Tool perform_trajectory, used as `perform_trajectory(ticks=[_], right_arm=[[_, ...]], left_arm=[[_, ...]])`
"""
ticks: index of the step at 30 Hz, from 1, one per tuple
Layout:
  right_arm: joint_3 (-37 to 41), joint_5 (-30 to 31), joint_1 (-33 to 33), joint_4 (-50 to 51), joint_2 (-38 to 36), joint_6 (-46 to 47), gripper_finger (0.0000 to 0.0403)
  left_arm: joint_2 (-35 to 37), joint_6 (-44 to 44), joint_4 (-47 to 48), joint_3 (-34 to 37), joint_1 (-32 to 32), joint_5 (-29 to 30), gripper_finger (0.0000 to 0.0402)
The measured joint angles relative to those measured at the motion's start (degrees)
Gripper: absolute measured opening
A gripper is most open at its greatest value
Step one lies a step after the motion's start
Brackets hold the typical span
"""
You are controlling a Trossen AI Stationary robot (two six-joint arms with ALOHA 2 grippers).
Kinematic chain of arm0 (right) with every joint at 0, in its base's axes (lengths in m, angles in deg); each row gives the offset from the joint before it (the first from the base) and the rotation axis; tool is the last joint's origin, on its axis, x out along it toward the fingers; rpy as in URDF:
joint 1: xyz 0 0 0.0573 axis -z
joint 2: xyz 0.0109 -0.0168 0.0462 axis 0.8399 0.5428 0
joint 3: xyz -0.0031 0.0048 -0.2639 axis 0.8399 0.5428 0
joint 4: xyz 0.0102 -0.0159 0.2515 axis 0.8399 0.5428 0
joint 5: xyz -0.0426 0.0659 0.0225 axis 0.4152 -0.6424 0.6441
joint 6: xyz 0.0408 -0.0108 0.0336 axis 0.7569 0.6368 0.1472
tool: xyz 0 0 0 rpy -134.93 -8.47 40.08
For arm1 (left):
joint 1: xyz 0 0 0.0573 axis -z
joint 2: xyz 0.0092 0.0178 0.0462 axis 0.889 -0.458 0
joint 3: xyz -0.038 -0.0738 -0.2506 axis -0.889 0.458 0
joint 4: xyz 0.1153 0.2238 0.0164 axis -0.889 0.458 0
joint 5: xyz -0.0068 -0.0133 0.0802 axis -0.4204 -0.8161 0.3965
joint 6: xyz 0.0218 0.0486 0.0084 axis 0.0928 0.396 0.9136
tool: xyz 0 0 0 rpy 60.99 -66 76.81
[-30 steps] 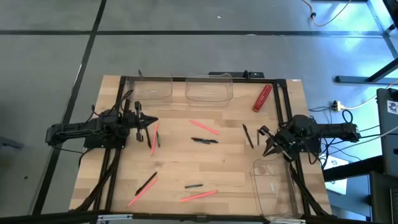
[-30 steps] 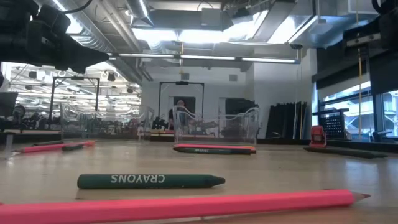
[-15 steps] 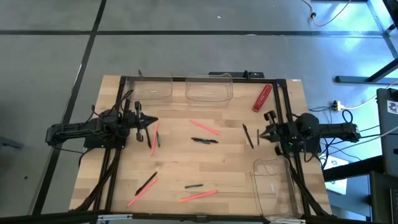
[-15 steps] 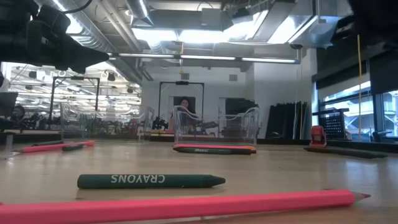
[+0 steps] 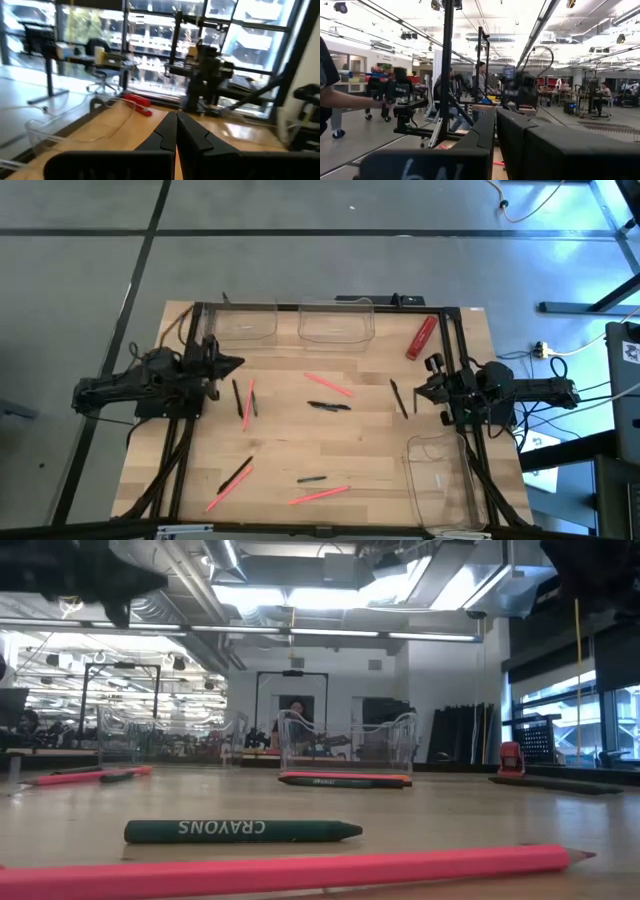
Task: Sort crayons/erasers/pens/pencils in bins
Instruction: Put the pink pencil into the top left transparent bin
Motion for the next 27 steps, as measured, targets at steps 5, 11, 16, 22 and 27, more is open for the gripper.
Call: perform_trajectory(ticks=[5,11,16,22,27], right_arm=[[0.0,-0.01,0.0,0.5,0.0,3.72,0.0021],[-7.4,0.01,0.0,13.28,0.67,10.71,0.0021],[-20.28,2.97,0.0,30.12,7.42,13.6,0.0021],[-34.53,2.94,0.0,42.81,21.09,16.05,0.0021],[-44.67,-1.39,0.0,54.56,31.18,21.16,0.0021]], left_arm=[[-11.17,-3.25,13.85,-15.38,0.02,1.89,0.0],[-29.5,-8.34,30.89,-33.77,0.02,3.69,0.0],[-42.98,-21.4,49.29,-46.2,0.22,3.83,0.0],[-54.25,-37.8,59.53,-50.63,0.87,-2.19,0.0],[-58.4,-43.31,60.52,-49.03,1.09,-8.05,0.0]])
